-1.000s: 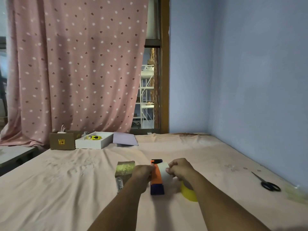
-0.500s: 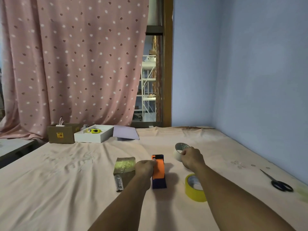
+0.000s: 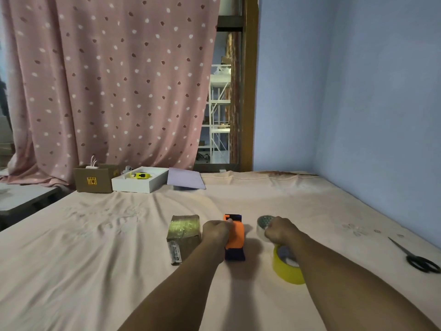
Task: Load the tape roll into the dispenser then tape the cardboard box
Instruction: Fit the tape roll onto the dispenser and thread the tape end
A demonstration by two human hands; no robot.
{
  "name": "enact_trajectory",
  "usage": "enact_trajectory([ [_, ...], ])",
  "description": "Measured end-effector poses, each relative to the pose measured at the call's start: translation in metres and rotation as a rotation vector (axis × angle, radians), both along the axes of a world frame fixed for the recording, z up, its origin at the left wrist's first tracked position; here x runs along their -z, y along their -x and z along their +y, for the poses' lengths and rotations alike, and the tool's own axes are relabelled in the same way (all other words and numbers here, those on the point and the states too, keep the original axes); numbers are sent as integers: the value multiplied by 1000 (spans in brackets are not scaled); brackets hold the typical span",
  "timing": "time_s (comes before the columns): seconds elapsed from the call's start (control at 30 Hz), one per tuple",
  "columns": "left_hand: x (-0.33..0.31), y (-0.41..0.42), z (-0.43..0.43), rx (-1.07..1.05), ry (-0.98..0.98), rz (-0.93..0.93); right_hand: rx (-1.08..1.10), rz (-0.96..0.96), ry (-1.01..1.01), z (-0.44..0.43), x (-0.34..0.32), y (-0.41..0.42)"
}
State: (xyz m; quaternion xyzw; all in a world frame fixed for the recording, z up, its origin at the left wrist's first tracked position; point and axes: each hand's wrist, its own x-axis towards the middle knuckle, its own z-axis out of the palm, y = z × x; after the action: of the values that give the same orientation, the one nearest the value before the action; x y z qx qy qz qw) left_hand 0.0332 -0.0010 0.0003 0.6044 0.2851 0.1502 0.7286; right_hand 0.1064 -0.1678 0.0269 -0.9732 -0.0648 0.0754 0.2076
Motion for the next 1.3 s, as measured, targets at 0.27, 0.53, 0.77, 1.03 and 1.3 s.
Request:
enact_trajectory([
  [0.27, -1, 0, -1, 2, -59, 28, -43, -67, 55, -25, -24, 21],
  [0.53, -11, 10, -7, -15, -64, 60, -179, 203, 303, -45, -32, 52],
  [0.77, -7, 18, -17, 0, -5, 42, -216, 13, 297, -57, -11, 65],
  [1.03, 4, 25, -9, -36, 54, 27, -114, 62, -417, -61, -19, 66],
  [1.3, 12, 28, -10, -38, 122, -19, -98, 270, -960, -34, -7, 72],
])
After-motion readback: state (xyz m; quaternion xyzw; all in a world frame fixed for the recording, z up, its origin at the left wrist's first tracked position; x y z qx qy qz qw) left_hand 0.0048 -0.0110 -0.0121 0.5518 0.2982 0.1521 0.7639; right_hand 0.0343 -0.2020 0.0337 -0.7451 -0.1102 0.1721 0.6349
